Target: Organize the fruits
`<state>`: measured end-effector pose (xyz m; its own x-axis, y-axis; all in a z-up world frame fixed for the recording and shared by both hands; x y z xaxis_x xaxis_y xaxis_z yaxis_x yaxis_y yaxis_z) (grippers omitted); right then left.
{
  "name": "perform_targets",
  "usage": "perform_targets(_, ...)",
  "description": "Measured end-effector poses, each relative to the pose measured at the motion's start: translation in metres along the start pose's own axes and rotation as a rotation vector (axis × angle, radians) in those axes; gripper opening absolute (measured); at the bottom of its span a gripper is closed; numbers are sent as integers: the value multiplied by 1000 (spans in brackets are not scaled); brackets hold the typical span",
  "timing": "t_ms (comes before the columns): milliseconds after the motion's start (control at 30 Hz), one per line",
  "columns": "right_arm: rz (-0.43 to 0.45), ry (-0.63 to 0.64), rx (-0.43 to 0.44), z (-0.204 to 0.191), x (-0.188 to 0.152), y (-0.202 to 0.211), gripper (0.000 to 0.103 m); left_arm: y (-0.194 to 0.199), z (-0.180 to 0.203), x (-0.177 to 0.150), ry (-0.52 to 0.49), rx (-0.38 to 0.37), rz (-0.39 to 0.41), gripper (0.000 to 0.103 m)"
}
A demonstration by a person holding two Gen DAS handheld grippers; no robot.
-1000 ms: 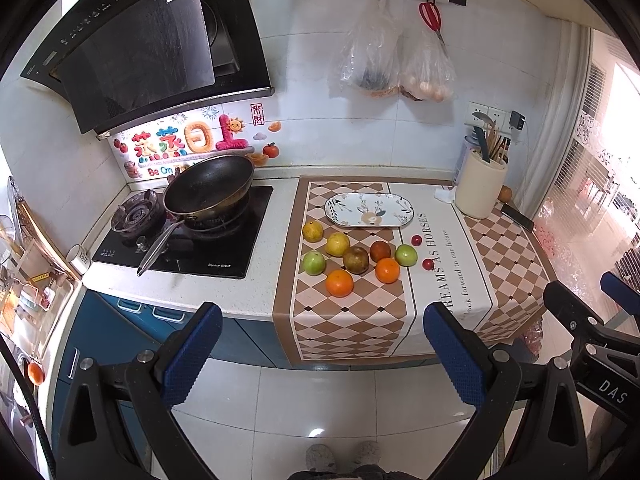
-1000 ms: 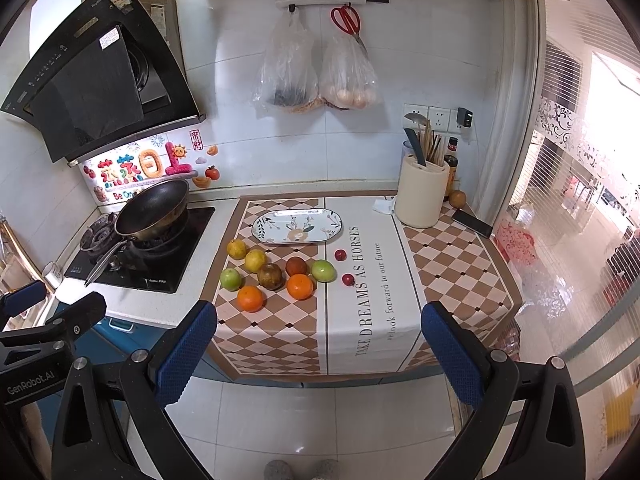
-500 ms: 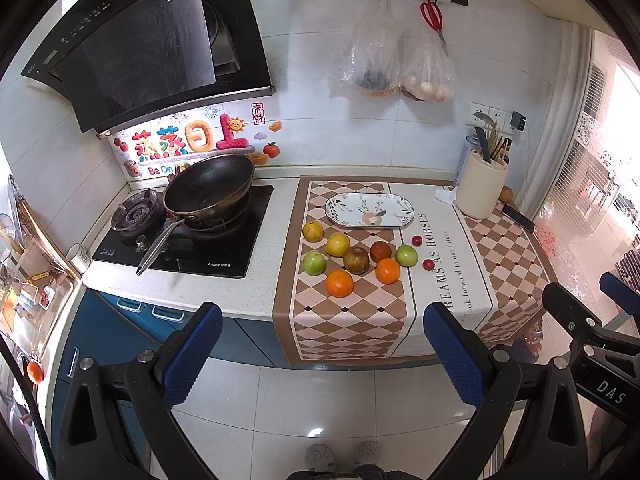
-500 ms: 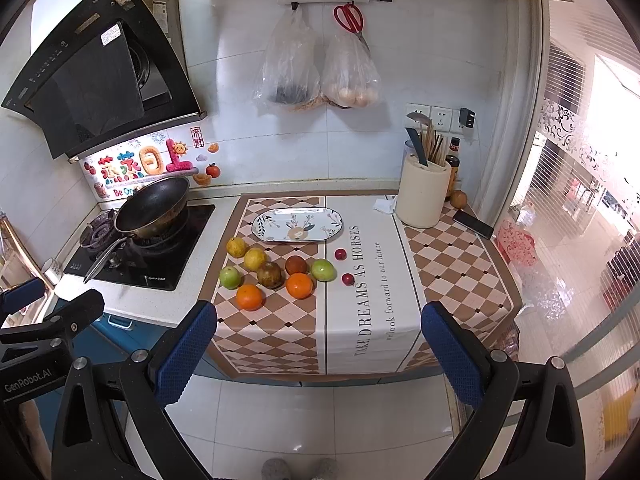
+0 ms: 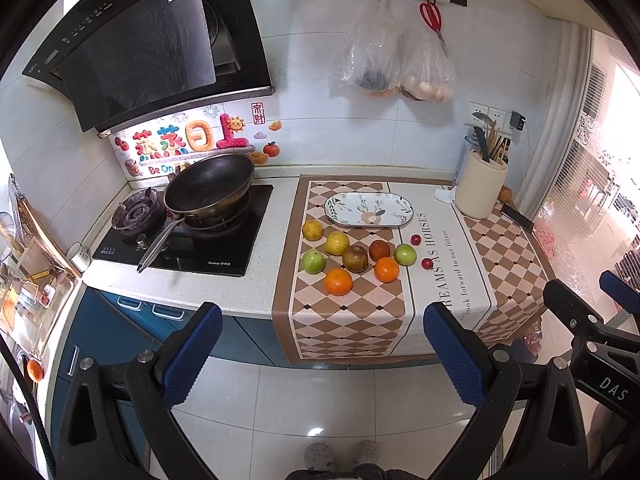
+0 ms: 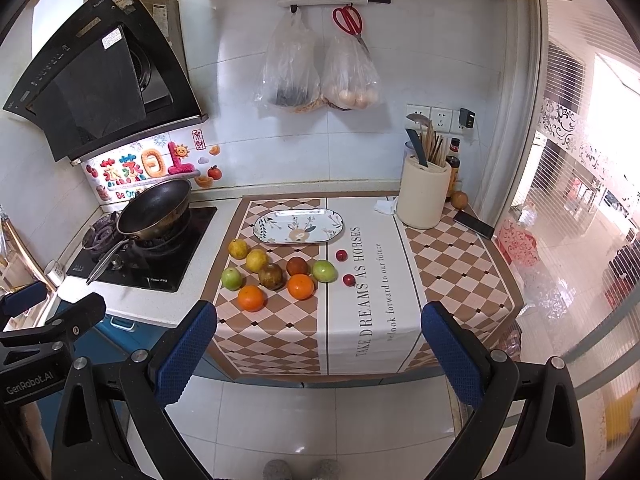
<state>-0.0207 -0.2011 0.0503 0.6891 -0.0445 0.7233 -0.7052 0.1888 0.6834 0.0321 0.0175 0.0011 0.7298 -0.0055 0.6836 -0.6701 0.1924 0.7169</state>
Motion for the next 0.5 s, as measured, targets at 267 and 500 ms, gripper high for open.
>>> perform_targets(267, 3, -1, 6, -2, 2, 2, 103, 1, -1, 2, 0, 0, 0, 103)
perform_targets(500, 4, -8, 21, -4, 3, 2, 103, 0, -1, 1, 1, 1, 2, 103)
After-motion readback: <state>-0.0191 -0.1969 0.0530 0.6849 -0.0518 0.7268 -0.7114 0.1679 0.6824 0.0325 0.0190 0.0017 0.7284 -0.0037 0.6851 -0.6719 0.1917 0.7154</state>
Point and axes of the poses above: each gripper's, at about its wrist camera, not at the fingertips, and y roughly against the way its jaws point, z to its right, x to its top, the point moved 3 cm from there along -y, roughly the way its jaws point, and after that the axes turned 12 degrees about -x, right-handed, at the moved point
